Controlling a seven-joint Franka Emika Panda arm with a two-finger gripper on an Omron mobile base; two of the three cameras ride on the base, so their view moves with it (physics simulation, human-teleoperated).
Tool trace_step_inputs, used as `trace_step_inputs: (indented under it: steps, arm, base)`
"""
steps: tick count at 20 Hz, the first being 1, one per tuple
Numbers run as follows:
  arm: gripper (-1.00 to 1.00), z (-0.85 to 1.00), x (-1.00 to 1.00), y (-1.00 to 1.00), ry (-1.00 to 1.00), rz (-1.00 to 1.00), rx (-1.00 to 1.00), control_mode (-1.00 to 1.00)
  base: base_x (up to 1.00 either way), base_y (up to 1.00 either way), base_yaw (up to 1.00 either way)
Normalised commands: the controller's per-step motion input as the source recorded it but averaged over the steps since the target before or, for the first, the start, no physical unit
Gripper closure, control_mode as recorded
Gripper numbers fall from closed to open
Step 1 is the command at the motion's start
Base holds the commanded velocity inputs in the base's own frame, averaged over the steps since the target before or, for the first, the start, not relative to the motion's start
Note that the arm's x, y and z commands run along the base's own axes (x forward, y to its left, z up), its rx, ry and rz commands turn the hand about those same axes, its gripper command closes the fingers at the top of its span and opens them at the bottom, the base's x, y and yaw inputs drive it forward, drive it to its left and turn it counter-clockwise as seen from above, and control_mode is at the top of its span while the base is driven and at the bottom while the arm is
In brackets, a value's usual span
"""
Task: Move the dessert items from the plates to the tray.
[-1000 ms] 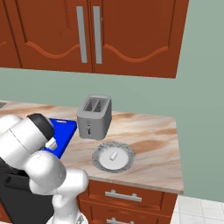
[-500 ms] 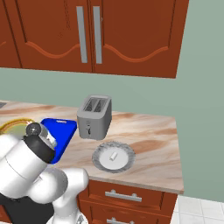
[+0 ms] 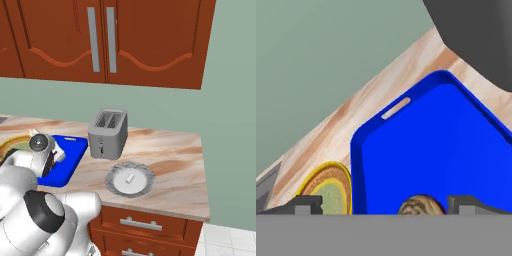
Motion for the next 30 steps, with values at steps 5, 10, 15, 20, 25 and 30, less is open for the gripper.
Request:
trace_step_inputs:
  steps: [5, 10, 15, 20, 25, 30]
  arm:
    - [-1.0, 0.96, -0.01, 0.1, 0.02, -0.01, -0.02, -1.0]
    - [-1.0, 0.73, -0.24, 0.07, 0.05, 0.0, -0.02, -1.0]
    - [-1.0, 0.01, -1.0, -0.15, -0.07, 0.01, 0.0, -1.0]
    - [-1.0, 0.0, -1.0, -0.3, -0.02, 0.05, 0.0, -1.0]
    - [-1.0, 0.0, -0.73, -0.06, 0.0, 0.18, 0.0, -1.0]
    - [-1.0, 0.21, -0.59, -0.08, 0.07, 0.18, -0.01, -1.0]
  base:
    - [0.0, 0.0, 0.0]
    - [0.0, 0.0, 0.0]
    - [0.0, 0.0, 0.0]
    - [0.0, 0.0, 0.0]
    - [0.0, 0.0, 0.0]
    - [0.0, 0.0, 0.0]
